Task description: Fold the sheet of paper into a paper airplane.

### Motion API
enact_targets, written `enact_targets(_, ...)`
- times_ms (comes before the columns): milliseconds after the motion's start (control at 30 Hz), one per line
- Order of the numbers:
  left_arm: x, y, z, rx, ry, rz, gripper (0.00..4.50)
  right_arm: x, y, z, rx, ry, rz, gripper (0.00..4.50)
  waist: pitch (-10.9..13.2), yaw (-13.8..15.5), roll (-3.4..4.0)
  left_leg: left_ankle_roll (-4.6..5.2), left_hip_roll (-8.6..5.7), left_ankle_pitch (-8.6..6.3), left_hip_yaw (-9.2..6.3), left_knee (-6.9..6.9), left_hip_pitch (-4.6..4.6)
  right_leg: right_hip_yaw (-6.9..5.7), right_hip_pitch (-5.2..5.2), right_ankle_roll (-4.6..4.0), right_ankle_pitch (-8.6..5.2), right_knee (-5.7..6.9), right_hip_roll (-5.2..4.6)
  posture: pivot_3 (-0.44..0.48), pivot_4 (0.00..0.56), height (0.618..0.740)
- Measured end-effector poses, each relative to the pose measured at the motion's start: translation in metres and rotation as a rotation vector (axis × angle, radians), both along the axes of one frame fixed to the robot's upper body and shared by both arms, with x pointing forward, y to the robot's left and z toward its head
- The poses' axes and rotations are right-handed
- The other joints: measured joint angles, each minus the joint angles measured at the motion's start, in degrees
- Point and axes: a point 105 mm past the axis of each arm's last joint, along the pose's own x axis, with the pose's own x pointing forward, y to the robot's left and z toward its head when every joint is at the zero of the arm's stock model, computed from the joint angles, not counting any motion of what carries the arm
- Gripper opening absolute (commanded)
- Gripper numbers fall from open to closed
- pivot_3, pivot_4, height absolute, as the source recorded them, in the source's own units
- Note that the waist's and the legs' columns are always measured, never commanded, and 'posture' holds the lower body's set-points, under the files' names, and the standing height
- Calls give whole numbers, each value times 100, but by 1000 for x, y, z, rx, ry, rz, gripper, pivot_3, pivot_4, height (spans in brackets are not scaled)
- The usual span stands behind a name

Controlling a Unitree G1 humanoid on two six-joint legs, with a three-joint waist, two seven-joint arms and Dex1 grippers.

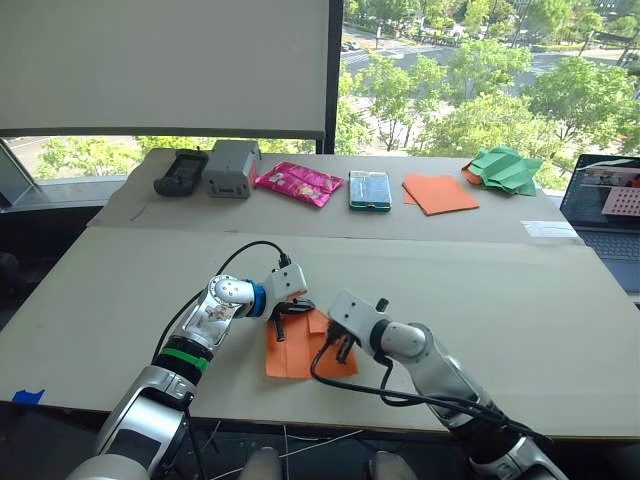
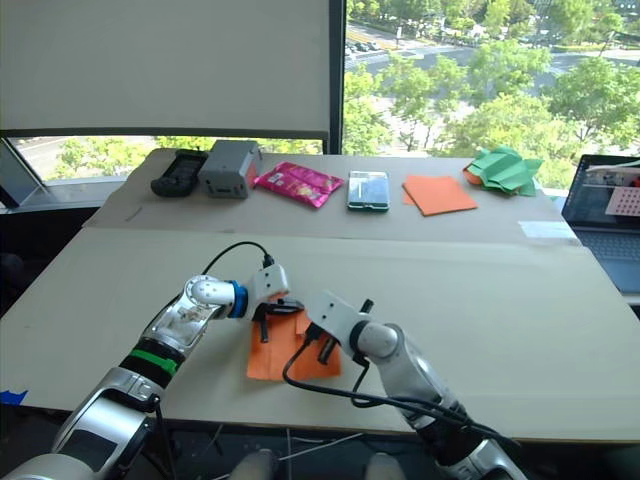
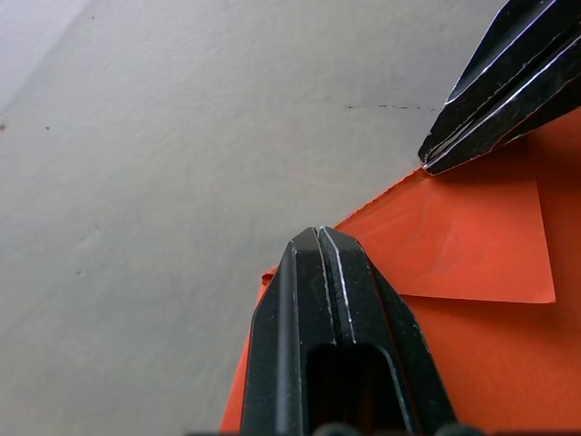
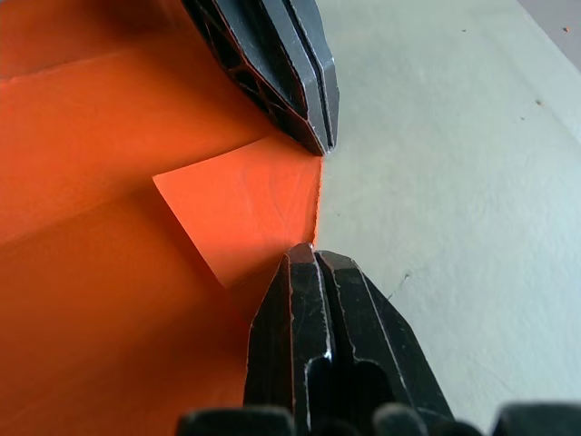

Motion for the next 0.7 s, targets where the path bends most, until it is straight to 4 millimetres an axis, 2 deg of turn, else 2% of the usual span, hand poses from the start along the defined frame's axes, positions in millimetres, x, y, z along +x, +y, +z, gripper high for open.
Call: enact_targets(700,-2,-1,-1,7,2,-15,0,-22,-23,-1,-87,-42,-12,32,-13,119,-24,-4,0,-3,3,0,-2,-4,1,1,-6,-9,-6,0,150,702)
